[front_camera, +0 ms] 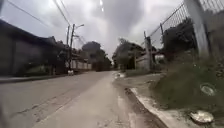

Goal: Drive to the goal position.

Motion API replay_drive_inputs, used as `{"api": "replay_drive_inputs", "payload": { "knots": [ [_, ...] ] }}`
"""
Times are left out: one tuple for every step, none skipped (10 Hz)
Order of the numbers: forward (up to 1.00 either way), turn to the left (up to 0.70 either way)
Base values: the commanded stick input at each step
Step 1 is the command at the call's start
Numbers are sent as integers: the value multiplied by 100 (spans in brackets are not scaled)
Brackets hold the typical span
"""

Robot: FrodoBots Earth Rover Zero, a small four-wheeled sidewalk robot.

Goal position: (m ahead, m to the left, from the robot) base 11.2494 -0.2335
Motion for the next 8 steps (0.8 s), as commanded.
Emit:
{"api": "replay_drive_inputs", "payload": {
  "knots": [
    [70,0],
    [70,0],
    [70,-1],
    [70,-31],
    [70,-9],
    [70,-3],
    [70,0],
    [70,-12]
  ]
}}
